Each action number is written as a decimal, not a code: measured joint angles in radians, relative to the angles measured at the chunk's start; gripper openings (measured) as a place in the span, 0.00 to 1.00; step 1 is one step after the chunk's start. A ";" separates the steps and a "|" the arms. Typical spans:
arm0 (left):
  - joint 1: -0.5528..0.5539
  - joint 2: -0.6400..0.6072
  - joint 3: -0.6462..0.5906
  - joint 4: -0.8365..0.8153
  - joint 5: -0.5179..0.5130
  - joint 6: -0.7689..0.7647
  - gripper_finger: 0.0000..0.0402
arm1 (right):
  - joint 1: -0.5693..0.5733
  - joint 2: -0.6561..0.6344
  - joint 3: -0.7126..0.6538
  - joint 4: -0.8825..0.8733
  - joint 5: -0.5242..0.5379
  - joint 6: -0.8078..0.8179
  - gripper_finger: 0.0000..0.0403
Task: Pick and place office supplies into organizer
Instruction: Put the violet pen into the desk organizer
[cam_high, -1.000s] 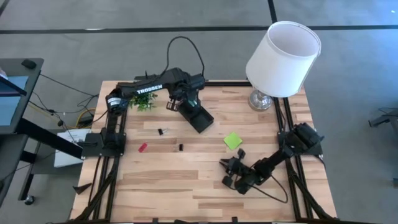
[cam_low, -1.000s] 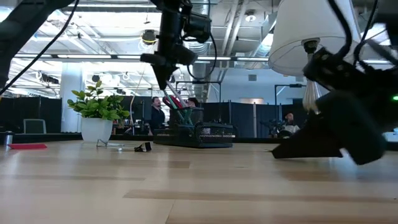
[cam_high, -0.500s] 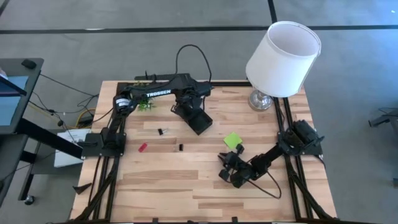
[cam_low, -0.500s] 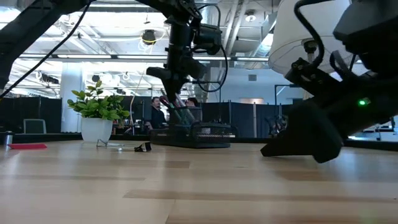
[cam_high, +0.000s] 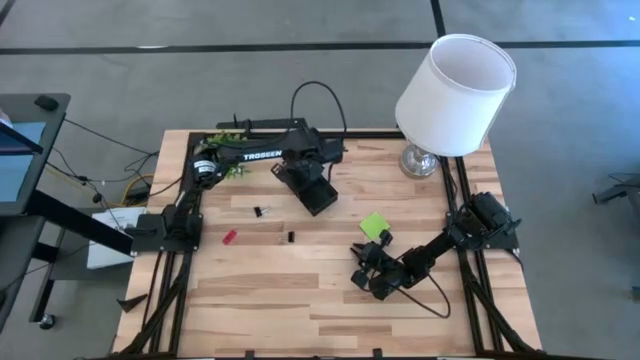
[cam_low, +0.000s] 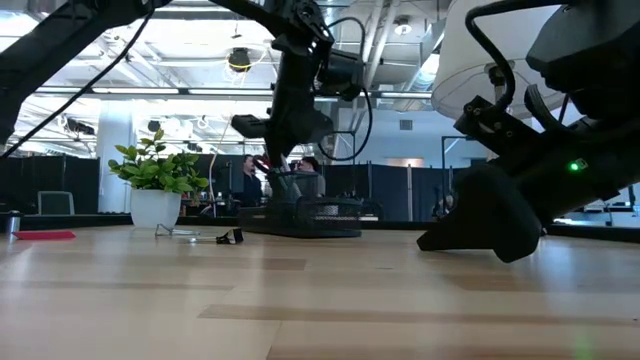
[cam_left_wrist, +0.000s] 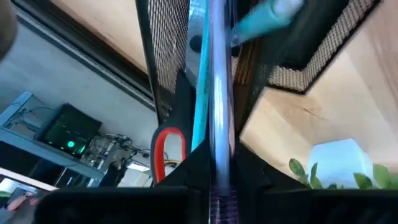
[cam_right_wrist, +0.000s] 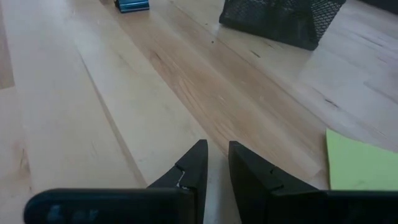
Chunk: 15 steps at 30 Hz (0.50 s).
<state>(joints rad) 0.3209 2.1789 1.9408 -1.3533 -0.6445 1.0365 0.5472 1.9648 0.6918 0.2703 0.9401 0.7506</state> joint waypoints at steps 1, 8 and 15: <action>0.000 0.005 -0.001 -0.001 -0.005 -0.007 0.09 | 0.000 0.000 0.000 0.000 0.000 0.000 0.15; -0.014 0.033 -0.002 0.001 -0.117 -0.046 0.16 | 0.002 -0.001 0.000 -0.004 -0.013 0.000 0.15; -0.045 0.036 0.000 -0.057 -0.276 -0.111 0.20 | 0.016 -0.002 0.000 -0.003 -0.035 0.001 0.15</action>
<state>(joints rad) 0.2757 2.2150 1.9410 -1.4099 -0.9201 0.9251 0.5636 1.9623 0.6914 0.2668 0.9049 0.7517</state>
